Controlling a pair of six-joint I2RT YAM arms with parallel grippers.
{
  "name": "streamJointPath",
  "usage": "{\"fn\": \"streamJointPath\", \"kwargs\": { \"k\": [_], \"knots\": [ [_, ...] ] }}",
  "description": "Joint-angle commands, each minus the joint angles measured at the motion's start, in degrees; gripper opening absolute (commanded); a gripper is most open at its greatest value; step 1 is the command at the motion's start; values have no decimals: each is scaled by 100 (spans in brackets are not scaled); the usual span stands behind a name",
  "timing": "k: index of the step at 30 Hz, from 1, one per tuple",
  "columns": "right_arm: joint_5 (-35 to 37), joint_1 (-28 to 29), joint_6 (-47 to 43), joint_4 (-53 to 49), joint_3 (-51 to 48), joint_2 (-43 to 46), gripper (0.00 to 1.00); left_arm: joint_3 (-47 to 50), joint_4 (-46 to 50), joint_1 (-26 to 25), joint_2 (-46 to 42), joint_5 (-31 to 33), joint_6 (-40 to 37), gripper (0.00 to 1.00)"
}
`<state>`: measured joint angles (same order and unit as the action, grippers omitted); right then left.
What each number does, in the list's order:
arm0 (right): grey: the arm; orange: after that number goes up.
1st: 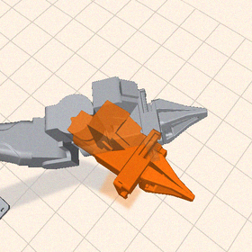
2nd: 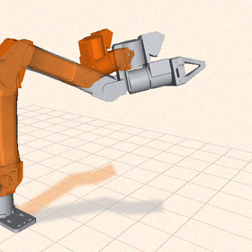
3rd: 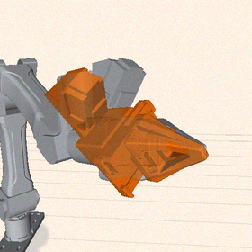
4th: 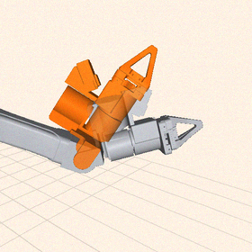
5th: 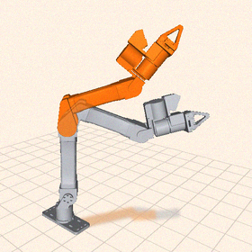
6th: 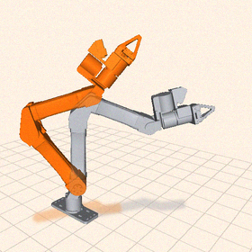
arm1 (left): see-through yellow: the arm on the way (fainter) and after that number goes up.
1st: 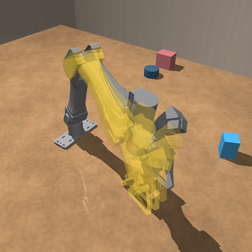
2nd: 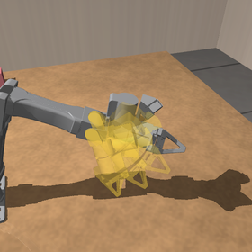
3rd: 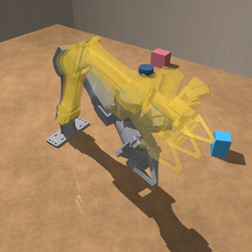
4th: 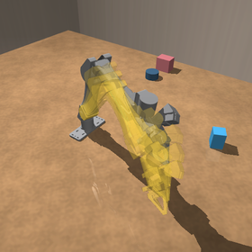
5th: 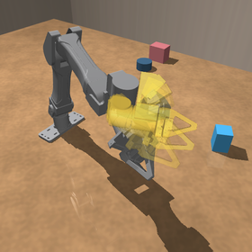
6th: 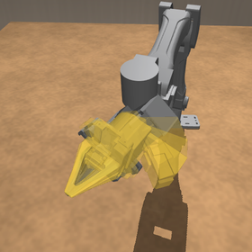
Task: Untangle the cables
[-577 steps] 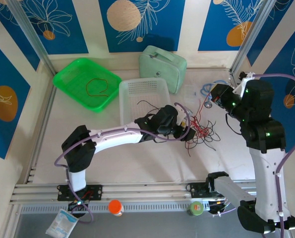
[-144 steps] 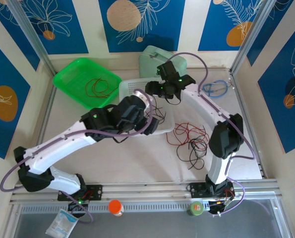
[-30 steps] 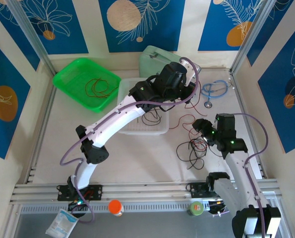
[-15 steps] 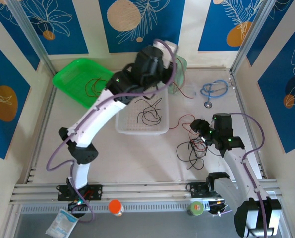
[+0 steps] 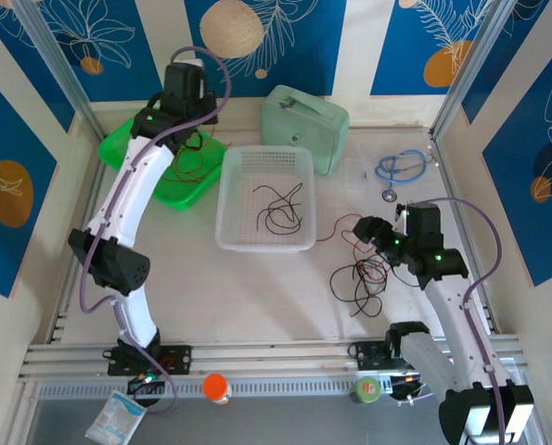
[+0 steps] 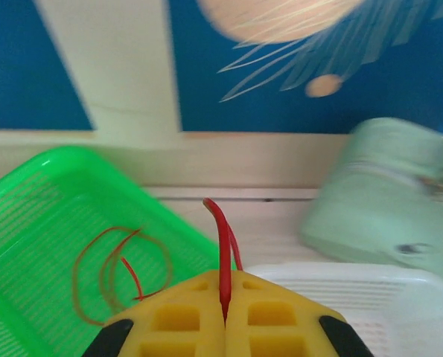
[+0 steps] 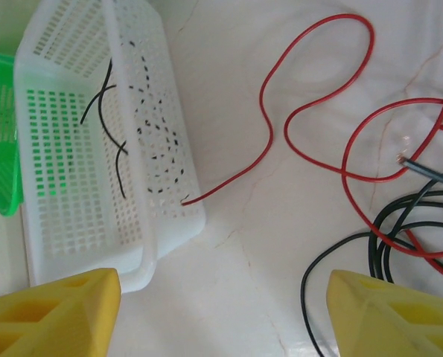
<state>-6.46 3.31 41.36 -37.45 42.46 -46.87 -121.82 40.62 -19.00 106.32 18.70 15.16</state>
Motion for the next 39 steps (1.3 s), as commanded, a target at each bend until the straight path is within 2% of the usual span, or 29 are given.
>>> {"fn": "streamJointPath", "kwargs": {
  "k": [1, 10, 16, 20, 21, 23, 26, 27, 30, 34, 39],
  "knots": [
    [-251, 111, -267, -533, 225, 114, 73, 418, -481, 506, -94, 39, 319, 0],
    [59, 222, -366, -1109, 421, 258, 73, 1116, -1004, 1417, 786, -71, 775, 0],
    [152, 239, -306, -1109, 397, 216, 73, 1389, -1422, 1549, 1386, -838, 945, 0],
    [188, 296, -287, -1107, 423, 146, 73, 1397, -1395, 1549, 1729, -1007, 1027, 0],
    [213, 323, -287, -1115, 432, 139, 73, 1404, -1374, 1549, 1796, -1015, 1044, 7],
    [261, 356, -287, -1132, 459, 135, 73, 1437, -1355, 1549, 1855, -1026, 1064, 28],
    [320, 381, -304, -1166, 506, 104, 74, 1514, -1346, 1545, 1814, -989, 1026, 63],
    [339, 389, -309, -1176, 522, 87, 74, 1526, -1333, 1549, 1780, -967, 995, 78],
    [457, 421, -296, -1244, 586, 10, 74, 1504, -1227, 1540, 1663, -919, 862, 99],
    [780, 483, -235, -1464, 703, -147, 74, 1536, -1140, 1523, 1342, -961, 677, 100],
    [1144, 569, -190, -1651, 873, -500, 72, 1611, -1207, 1453, 719, -1347, 455, 100]
  ]
}}
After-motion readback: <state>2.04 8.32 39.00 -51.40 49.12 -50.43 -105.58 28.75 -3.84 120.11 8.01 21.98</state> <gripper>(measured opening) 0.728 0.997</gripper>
